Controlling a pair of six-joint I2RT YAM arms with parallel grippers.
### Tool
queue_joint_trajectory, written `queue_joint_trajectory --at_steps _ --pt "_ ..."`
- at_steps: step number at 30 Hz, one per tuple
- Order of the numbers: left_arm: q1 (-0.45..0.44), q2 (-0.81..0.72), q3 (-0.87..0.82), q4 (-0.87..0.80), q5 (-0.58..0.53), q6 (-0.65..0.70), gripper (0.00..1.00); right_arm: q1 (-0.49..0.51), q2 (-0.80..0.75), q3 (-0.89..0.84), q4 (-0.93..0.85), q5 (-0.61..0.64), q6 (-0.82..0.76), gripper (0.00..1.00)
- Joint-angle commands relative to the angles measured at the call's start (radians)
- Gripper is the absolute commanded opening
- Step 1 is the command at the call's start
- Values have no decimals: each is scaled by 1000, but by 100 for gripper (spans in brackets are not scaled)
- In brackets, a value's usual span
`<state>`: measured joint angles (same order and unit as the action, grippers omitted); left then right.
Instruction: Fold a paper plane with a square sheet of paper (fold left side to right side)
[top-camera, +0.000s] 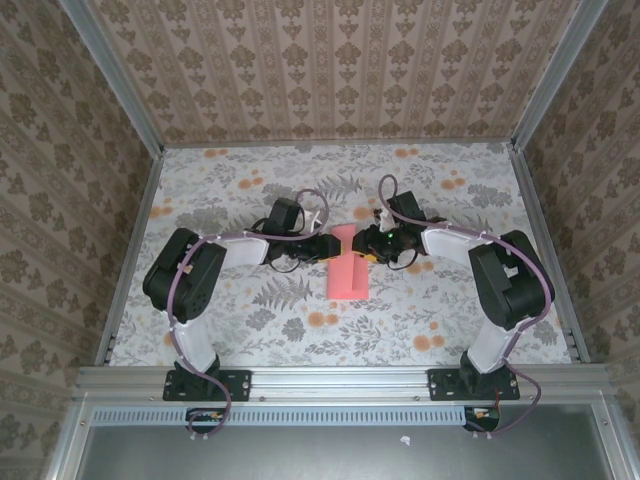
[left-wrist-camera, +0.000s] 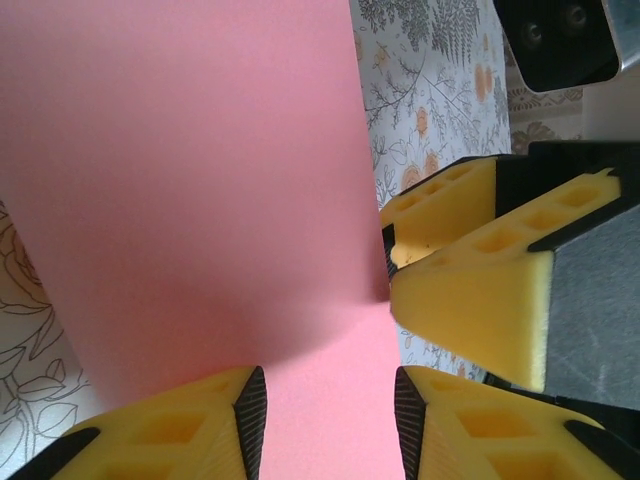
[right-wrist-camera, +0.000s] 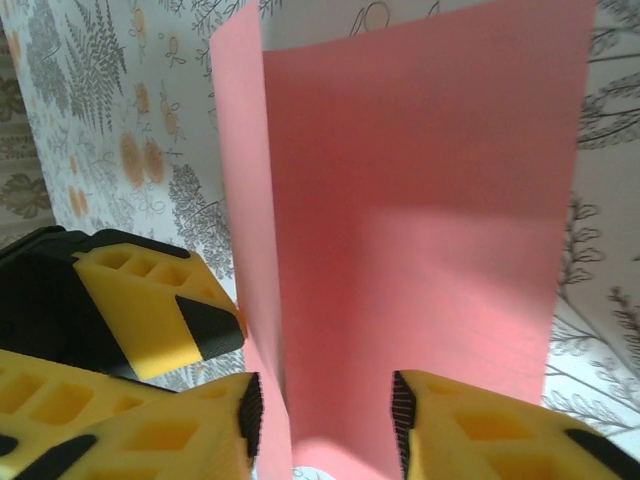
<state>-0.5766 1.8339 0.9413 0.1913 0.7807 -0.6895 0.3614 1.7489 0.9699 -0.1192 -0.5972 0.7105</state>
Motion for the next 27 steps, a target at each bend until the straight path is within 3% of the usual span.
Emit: queue_joint_trajectory --at_steps 1,6,8,15,27 --pt "-6 7 16 16 -8 -10 41 8 21 -2 53 -56 37 35" --pt "-6 -17 14 0 -28 -3 42 10 36 4 26 -33 19 7" --pt "-7 -40 13 -26 -49 14 45 10 32 15 -15 12 -8 2" --pt "-9 -133 -29 -172 -194 78 57 9 34 67 -187 190 -99 0" --pt "-64 -12 92 -281 -273 67 60 13 75 83 -193 201 -118 2"
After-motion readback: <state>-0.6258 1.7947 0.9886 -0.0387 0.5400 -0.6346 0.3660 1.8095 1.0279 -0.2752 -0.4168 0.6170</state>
